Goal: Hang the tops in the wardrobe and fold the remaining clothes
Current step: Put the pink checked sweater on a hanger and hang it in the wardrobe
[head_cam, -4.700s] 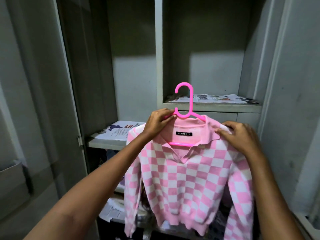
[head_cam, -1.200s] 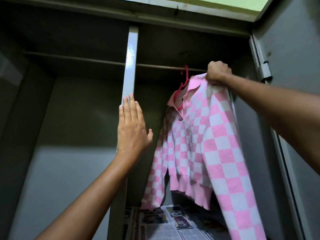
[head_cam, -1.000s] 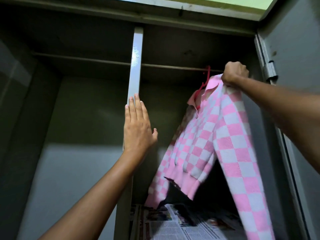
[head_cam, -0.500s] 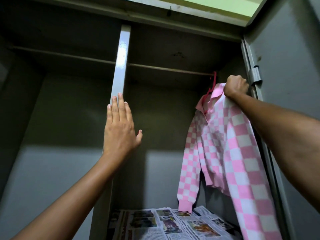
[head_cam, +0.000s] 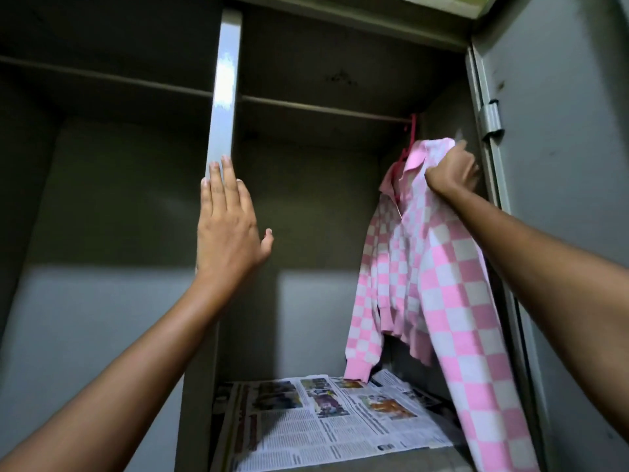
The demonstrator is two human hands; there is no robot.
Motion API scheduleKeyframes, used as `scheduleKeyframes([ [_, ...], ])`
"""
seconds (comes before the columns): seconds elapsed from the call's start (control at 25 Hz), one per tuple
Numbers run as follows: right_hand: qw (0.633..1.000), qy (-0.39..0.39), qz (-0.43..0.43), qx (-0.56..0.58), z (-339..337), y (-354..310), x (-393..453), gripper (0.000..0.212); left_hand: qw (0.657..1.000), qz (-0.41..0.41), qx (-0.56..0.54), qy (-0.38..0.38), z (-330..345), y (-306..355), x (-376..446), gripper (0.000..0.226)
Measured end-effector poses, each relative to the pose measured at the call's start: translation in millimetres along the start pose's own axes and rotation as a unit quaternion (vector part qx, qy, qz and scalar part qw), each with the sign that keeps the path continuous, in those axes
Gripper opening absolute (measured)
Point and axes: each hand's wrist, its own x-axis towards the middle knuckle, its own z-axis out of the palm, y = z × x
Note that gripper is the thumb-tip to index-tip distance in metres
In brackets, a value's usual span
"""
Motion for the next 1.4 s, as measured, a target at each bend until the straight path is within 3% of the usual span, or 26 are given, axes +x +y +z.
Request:
scheduleKeyframes([
  [0.08,0.997,-0.064,0.049,0.009,-5,16,-32,0.049,1.0,0.002,-0.015,-0.01,-3,0,-1,0.083],
  [0.24,0.954,-0.291,0.051,0.06,-29,57,-109,0.047,0.997,0.009,-0.075,-0.016,-7,-3,-3,0.076],
  [0.32,0.884,-0.459,0.065,0.059,-45,74,-146,0.034,0.99,0.012,-0.136,-0.02,-11,0,-9,0.067],
  [0.4,0.776,-0.626,0.069,0.022,-57,81,-175,0.019,0.977,0.046,-0.206,-0.022,-13,13,-26,0.054],
  [0.44,0.737,-0.672,0.073,0.024,-58,82,-186,0.013,0.966,0.066,-0.247,-0.031,-15,24,-39,0.047],
  [0.48,0.724,-0.683,0.082,0.048,-56,81,-195,0.007,0.948,0.072,-0.303,-0.063,-16,38,-54,0.043],
  [0.56,0.761,-0.628,0.104,0.126,-43,76,-204,0.006,0.875,0.035,-0.423,-0.234,-19,69,-81,0.042],
  [0.64,0.812,-0.531,0.136,0.199,-23,72,-208,0.004,0.744,-0.021,-0.515,-0.426,-20,98,-106,0.042],
  [0.72,0.826,-0.454,0.208,0.262,-2,74,-208,0.019,0.614,-0.066,-0.6,-0.508,-13,116,-126,0.032],
  [0.76,0.823,-0.425,0.244,0.285,5,77,-206,0.019,0.579,-0.08,-0.614,-0.531,-7,120,-134,0.03],
  [0.8,0.808,-0.411,0.276,0.319,11,80,-202,0.016,0.569,-0.091,-0.609,-0.546,-1,123,-140,0.033],
  [0.88,0.749,-0.387,0.33,0.425,16,87,-195,0.009,0.583,-0.139,-0.592,-0.538,13,124,-144,0.04],
  [0.92,0.746,-0.362,0.342,0.443,18,95,-193,0.01,0.598,-0.172,-0.585,-0.52,19,123,-143,0.047],
  [0.96,0.787,-0.334,0.336,0.396,17,104,-192,0.018,0.617,-0.197,-0.572,-0.504,24,120,-140,0.055],
  [1.04,0.925,-0.284,0.238,0.079,10,130,-188,0.037,0.68,-0.193,-0.5,-0.5,29,114,-133,0.074],
  [1.08,0.937,-0.292,0.168,-0.099,2,140,-187,0.044,0.71,-0.18,-0.461,-0.502,30,112,-132,0.081],
  [1.16,0.875,-0.361,0.091,-0.31,-16,147,-190,0.062,0.728,-0.167,-0.434,-0.504,28,112,-133,0.088],
  [1.2,0.847,-0.387,0.087,-0.353,-19,146,-191,0.073,0.724,-0.162,-0.435,-0.51,27,113,-134,0.089],
  [1.28,0.835,-0.398,0.103,-0.367,-16,137,-193,0.088,0.713,-0.139,-0.436,-0.532,24,115,-139,0.088],
  [1.36,0.842,-0.417,0.143,-0.311,-10,125,-192,0.076,0.706,-0.117,-0.438,-0.544,23,118,-145,0.085],
  [1.4,0.845,-0.434,0.172,-0.26,-10,124,-191,0.054,0.701,-0.113,-0.44,-0.55,21,119,-147,0.083],
])
